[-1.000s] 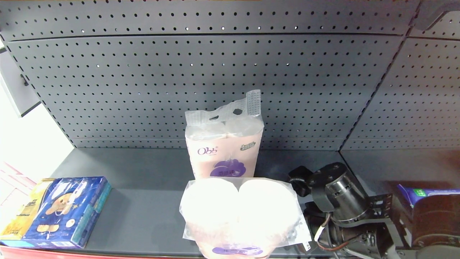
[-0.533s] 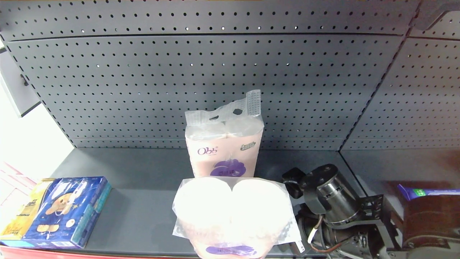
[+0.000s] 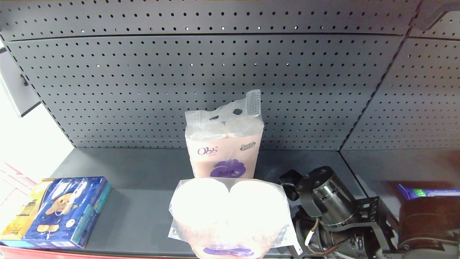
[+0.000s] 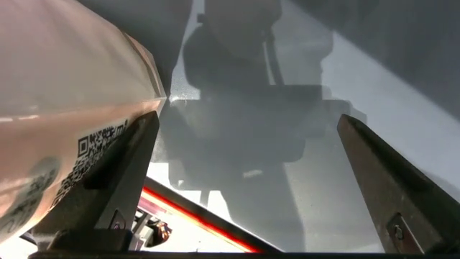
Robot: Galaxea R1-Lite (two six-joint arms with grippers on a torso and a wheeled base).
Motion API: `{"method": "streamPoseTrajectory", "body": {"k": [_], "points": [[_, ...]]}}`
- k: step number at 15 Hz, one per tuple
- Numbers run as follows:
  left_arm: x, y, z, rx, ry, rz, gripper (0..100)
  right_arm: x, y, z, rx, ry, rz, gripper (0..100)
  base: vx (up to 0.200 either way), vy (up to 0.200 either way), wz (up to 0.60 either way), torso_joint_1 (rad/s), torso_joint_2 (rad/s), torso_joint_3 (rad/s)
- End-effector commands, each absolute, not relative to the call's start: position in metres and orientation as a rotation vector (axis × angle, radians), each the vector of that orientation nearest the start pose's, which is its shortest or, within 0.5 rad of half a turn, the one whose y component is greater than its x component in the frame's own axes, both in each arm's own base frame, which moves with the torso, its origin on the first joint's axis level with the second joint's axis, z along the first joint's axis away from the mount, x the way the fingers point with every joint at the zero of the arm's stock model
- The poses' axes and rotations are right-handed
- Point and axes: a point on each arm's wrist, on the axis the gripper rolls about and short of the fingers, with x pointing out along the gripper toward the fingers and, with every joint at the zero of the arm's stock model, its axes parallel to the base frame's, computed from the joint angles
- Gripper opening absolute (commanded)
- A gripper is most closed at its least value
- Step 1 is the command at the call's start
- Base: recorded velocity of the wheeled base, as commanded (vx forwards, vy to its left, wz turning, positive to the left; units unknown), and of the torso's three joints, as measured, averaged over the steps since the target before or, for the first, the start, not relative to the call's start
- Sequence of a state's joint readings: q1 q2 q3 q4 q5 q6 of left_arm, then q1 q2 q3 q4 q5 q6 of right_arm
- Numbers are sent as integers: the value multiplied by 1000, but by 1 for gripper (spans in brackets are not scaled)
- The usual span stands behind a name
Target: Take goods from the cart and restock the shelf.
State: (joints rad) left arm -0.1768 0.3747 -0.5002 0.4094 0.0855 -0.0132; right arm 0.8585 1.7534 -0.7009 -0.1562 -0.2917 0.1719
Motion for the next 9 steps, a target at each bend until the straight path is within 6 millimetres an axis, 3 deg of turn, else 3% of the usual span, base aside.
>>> {"method": "streamPoseTrajectory", "body": {"k": [1,9], "points": [[-16,5,177,24,285,-88,100,182,201,102,-334,798,460,100,0,0,0,0,0,0],[-16,5,177,24,287,-91,100,181,205,102,-328,797,465,100,0,0,0,0,0,0]]}}
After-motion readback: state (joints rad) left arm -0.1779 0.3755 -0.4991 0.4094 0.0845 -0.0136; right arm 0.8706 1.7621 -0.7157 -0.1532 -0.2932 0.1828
